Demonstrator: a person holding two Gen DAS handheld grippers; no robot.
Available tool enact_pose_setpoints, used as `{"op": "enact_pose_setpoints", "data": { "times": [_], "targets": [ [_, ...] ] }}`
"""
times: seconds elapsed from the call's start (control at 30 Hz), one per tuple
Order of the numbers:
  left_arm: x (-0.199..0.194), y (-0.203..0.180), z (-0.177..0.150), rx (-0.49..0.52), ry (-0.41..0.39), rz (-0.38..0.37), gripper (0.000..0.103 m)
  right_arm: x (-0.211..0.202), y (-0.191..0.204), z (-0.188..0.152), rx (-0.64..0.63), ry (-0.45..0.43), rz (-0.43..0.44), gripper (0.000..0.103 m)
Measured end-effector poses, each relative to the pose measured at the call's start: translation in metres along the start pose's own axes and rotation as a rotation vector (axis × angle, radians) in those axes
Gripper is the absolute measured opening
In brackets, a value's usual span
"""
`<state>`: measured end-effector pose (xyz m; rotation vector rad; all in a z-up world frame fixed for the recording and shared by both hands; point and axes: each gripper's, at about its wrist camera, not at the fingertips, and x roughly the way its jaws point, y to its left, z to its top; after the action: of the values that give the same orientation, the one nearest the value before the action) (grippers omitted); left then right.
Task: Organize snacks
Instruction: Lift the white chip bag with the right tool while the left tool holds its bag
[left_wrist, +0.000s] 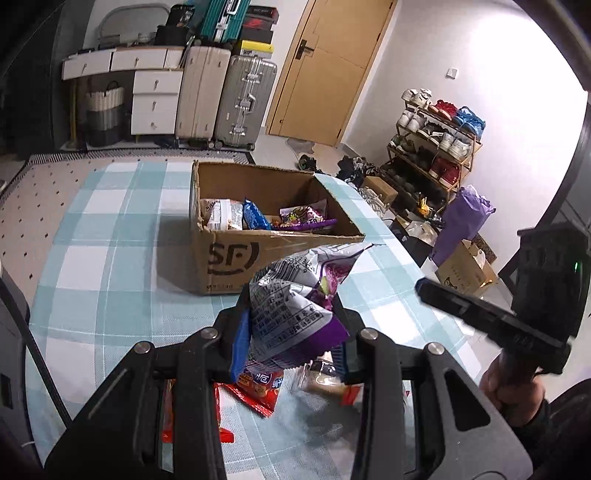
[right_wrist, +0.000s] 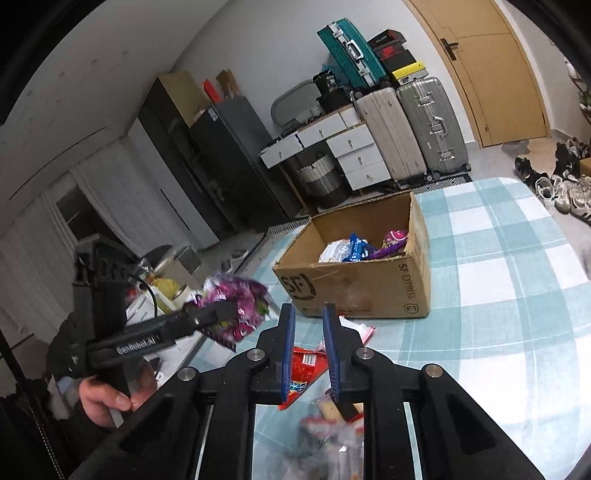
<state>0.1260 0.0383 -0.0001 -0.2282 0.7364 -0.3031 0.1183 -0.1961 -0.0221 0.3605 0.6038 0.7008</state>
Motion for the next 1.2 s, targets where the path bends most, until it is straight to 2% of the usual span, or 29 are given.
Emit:
{"op": "enact_pose_setpoints", "data": {
  "times": [0.07, 0.17, 0.23, 0.3, 0.37, 0.43, 0.6, 0.87, 1.2],
  "targets": [
    [0.003, 0.002, 0.000, -0.008, 0.009, -0.010, 0.032, 0.007, 0.000, -0.004, -0.019, 0.012, -0.024, 0.017],
    [0.002, 0.004, -0.004, 0.002, 0.017, -0.004, 0.032, 0.012, -0.009, -0.015, 0.018, 0.037, -0.022, 0.017],
    [0.000, 0.007, -0.006, -0.001, 0.017, -0.002, 0.033, 0.008, -0.012, -0.025, 0.012, 0.043, -0.036, 0.020],
    [0.001, 0.008, -0.009, -0.011, 0.019, -0.006, 0.033, 0.005, -0.016, -0.038, 0.010, 0.068, -0.054, 0.030],
    [0.001, 0.008, -0.011, -0.013, 0.020, -0.005, 0.033, 0.003, -0.022, -0.050, 0.019, 0.088, -0.063, 0.045],
    [0.000, 0.008, -0.013, -0.013, 0.021, -0.009, 0.033, 0.004, -0.026, -0.062, 0.015, 0.128, -0.077, 0.050],
    [-0.002, 0.008, -0.015, -0.009, 0.023, -0.013, 0.033, 0.010, -0.029, -0.083, 0.006, 0.200, -0.099, 0.051],
    [-0.006, 0.004, -0.017, -0.006, 0.024, -0.016, 0.033, 0.021, -0.022, -0.094, -0.036, 0.244, -0.116, 0.065],
    [-0.011, 0.003, -0.021, -0.013, 0.027, -0.020, 0.033, 0.035, -0.018, -0.099, -0.045, 0.286, -0.089, 0.065]
  ]
}}
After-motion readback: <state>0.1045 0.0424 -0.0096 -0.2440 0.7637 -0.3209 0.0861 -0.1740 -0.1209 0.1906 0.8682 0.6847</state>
